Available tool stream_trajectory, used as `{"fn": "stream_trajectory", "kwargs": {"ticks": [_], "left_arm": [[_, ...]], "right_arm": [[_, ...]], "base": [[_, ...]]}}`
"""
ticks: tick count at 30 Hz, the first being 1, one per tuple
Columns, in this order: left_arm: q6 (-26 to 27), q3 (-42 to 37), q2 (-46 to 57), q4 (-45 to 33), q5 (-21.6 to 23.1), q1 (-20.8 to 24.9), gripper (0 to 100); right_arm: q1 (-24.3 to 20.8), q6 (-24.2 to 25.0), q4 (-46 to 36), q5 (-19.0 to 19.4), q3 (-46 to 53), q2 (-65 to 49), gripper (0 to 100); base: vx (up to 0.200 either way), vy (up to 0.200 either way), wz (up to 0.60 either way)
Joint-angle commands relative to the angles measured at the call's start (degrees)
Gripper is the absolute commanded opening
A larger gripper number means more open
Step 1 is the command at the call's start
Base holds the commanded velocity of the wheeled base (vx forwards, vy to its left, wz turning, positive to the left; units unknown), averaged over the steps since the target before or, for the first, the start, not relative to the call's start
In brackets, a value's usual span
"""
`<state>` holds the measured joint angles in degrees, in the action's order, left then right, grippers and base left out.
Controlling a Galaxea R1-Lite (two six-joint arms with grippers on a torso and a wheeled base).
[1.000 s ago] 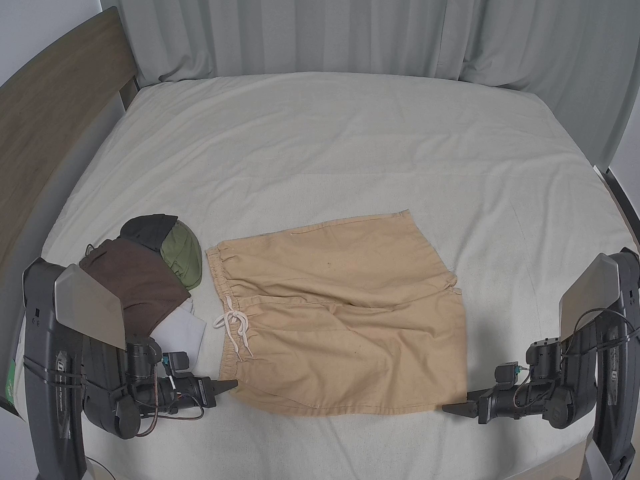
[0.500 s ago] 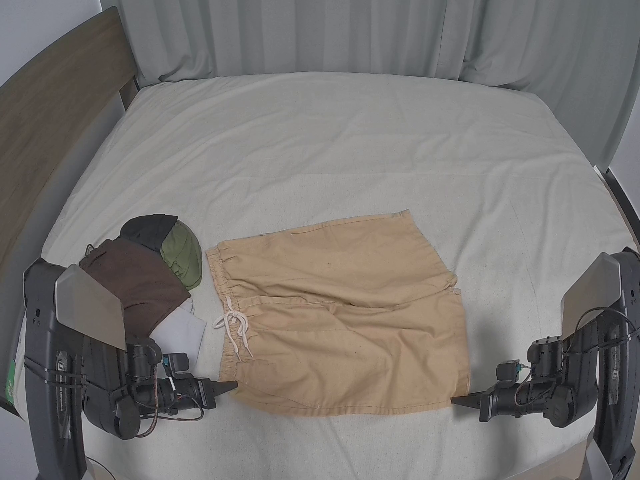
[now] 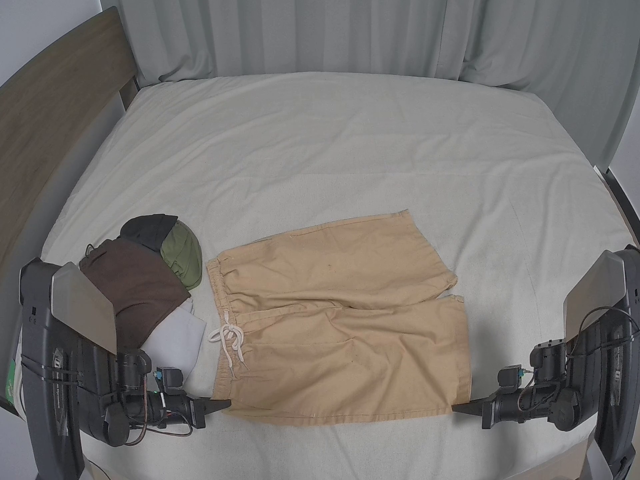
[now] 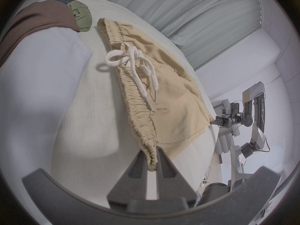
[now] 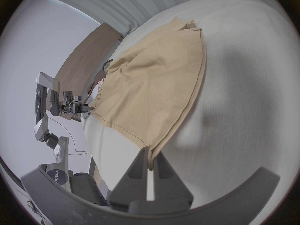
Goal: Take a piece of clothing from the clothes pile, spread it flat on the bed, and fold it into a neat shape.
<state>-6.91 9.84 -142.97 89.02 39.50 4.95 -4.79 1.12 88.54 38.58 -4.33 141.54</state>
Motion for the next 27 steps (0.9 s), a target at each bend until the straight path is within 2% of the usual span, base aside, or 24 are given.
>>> {"fn": "stream_trajectory", "kwargs": {"ticks": [1,8,17,27], "left_arm": [[0.8,-1.2,0.0,0.0,0.1,-0.8,0],[1.6,-1.5,0.0,0.0,0.1,-0.8,0],[1.7,-1.6,0.1,0.0,0.1,-0.8,0],[4.5,-3.3,0.1,0.0,0.3,-0.9,0]], "right_arm": [[-0.2,-0.1,0.0,0.0,0.7,-0.8,0],[0.0,-2.7,0.1,-0.1,2.6,-1.3,0],[-0.1,-2.9,0.0,-0.1,3.4,-2.4,0],[-0.1,-4.1,-0.1,-0.2,4.3,-2.5,0]], "base": [[0.0,0.0,0.0],[0.0,0.0,0.0],[0.0,0.0,0.0],[0.0,0.0,0.0]]}}
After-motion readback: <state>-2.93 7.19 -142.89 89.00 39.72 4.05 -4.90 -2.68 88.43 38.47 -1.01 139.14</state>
